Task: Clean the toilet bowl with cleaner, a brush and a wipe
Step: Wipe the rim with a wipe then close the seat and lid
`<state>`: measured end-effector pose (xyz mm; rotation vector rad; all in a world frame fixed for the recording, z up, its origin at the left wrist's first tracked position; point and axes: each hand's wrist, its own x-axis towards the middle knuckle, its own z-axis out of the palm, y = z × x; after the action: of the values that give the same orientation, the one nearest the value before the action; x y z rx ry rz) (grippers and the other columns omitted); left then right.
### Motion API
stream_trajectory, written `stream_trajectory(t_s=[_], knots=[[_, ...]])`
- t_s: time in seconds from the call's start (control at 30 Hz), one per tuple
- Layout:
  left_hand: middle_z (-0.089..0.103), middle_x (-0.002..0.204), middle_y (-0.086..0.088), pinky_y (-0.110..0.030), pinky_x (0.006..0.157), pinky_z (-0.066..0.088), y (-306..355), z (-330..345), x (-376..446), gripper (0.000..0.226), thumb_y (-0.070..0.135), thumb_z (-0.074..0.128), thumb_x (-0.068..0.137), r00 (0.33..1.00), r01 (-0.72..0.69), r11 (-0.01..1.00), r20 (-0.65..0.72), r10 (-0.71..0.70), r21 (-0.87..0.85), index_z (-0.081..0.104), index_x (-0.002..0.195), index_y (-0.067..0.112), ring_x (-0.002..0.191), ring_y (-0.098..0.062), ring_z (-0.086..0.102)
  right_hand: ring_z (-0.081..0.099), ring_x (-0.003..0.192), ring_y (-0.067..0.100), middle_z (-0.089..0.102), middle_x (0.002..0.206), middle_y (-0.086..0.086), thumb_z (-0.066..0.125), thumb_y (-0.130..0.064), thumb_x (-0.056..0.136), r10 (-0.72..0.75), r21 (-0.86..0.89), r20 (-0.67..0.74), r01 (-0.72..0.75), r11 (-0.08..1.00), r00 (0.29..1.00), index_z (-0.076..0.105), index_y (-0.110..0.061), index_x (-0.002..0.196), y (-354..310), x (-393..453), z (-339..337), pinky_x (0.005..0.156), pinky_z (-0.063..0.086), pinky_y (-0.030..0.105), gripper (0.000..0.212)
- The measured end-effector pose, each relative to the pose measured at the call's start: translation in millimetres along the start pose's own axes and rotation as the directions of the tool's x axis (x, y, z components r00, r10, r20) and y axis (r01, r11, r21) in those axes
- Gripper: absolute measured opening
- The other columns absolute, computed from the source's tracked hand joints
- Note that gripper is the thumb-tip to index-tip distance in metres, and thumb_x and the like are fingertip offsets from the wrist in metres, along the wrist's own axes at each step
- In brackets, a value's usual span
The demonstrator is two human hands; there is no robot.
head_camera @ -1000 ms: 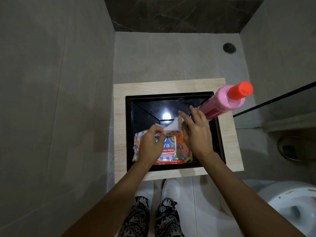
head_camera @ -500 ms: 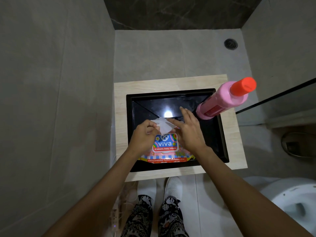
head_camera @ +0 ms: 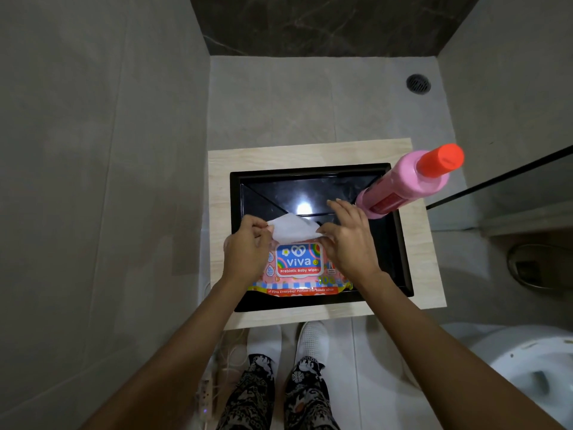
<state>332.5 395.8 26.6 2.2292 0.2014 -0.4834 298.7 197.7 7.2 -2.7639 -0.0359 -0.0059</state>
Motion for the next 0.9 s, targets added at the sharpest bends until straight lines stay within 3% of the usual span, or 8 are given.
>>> stream_trajectory(t_s=[0.1, 0.27, 0.33, 0.4, 0.5, 0.63, 0.73, 0.9], knots=[[0.054, 0.132, -0.001, -0.045, 0.114, 0.018, -0.6, 7.8, -7.4, 0.049, 0.040, 0.062, 0.088, 0.981, -0.191, 0.940, 0.023, 0.192, 0.283, 0.048, 0.130, 0.018, 0.121, -0.018, 0.049, 0.055, 0.117, 0.041, 0.062, 0.122, 0.022, 0.084, -0.009, 0.061, -0.024, 0.007, -0.010, 0.024, 1.000, 1.000, 0.077, -0.012, 0.079, -2.4, -5.1, -1.5, 0.099, 0.041, 0.050, 0.020], [0.038, 0.148, -0.003, -0.049, 0.114, -0.007, 1.3, 22.2, -9.0, 0.071, 0.045, 0.068, 0.081, 0.870, -0.484, 0.643, 0.249, 0.425, 0.594, 0.042, 0.142, 0.023, 0.138, -0.020, 0.030, 0.056, 0.116, 0.040, 0.063, 0.120, 0.021, 0.073, -0.009, 0.063, -0.056, 0.010, -0.052, 0.057, 0.998, 0.997, 0.076, -0.011, 0.077, -4.3, -16.5, -4.6, 0.100, 0.035, 0.042, 0.014], [0.043, 0.144, -0.007, -0.055, 0.113, -0.004, 0.3, 26.6, -6.5, 0.060, 0.042, 0.071, 0.078, 0.843, -0.528, 0.602, 0.290, 0.452, 0.599, 0.054, 0.133, 0.023, 0.135, -0.024, 0.037, 0.056, 0.115, 0.038, 0.063, 0.119, 0.020, 0.074, -0.008, 0.063, -0.070, -0.006, -0.063, 0.069, 0.998, 0.996, 0.075, -0.011, 0.077, -3.9, -20.6, -6.9, 0.100, 0.032, 0.041, 0.015], [0.060, 0.124, -0.010, -0.063, 0.108, 0.010, -0.5, 29.8, -5.0, 0.036, 0.031, 0.080, 0.070, 0.802, -0.580, 0.582, 0.275, 0.531, 0.570, 0.073, 0.103, 0.020, 0.117, -0.029, 0.055, 0.058, 0.113, 0.037, 0.064, 0.117, 0.019, 0.076, -0.008, 0.061, -0.067, -0.017, -0.064, 0.066, 0.998, 0.996, 0.074, -0.011, 0.076, -2.7, -26.1, -10.1, 0.101, 0.032, 0.041, 0.016], [0.068, 0.104, -0.007, -0.066, 0.101, 0.024, 3.1, 33.3, -6.3, 0.012, 0.020, 0.085, 0.064, 0.767, -0.611, 0.579, 0.223, 0.602, 0.540, 0.075, 0.071, 0.018, 0.097, -0.027, 0.065, 0.060, 0.112, 0.035, 0.066, 0.115, 0.017, 0.081, -0.011, 0.061, -0.020, -0.033, -0.045, 0.018, 0.999, 0.999, 0.073, -0.010, 0.079, -0.4, -36.6, -16.1, 0.101, 0.041, 0.045, 0.020], [0.069, 0.101, -0.004, -0.062, 0.103, 0.026, 9.8, 35.4, -15.2, 0.009, 0.017, 0.078, 0.068, 0.722, -0.668, 0.582, 0.216, 0.657, 0.464, 0.068, 0.067, 0.016, 0.093, -0.021, 0.067, 0.062, 0.107, 0.034, 0.067, 0.113, 0.017, 0.076, -0.009, 0.063, 0.032, 0.039, -0.073, -0.029, 0.999, 0.997, 0.066, -0.006, 0.079, 2.1, -53.7, -27.4, 0.098, 0.040, 0.039, 0.019], [0.067, 0.095, -0.001, -0.053, 0.110, 0.024, 16.9, 36.0, -23.3, 0.010, 0.021, 0.054, 0.076, 0.649, -0.746, 0.542, 0.244, 0.720, 0.387, 0.059, 0.070, 0.015, 0.094, -0.018, 0.066, 0.063, 0.107, 0.034, 0.065, 0.116, 0.020, 0.077, 0.001, 0.062, 0.145, 0.165, -0.084, -0.129, 0.978, 0.986, 0.062, -0.003, 0.084, 0.9, -72.9, -37.3, 0.095, 0.047, 0.034, 0.026], [0.066, 0.084, -0.002, -0.035, 0.115, 0.009, 47.2, 43.4, -42.7, 0.017, 0.019, 0.043, 0.082, 0.524, -0.846, 0.424, 0.367, 0.768, 0.323, 0.059, 0.081, 0.010, 0.086, -0.019, 0.065, 0.063, 0.111, 0.033, 0.067, 0.110, 0.019, 0.075, 0.012, 0.062, 0.334, 0.186, -0.146, -0.306, 0.934, 0.931, 0.061, 0.007, 0.116, -2.4, -111.6, -55.4, 0.089, 0.052, 0.039, 0.056]])
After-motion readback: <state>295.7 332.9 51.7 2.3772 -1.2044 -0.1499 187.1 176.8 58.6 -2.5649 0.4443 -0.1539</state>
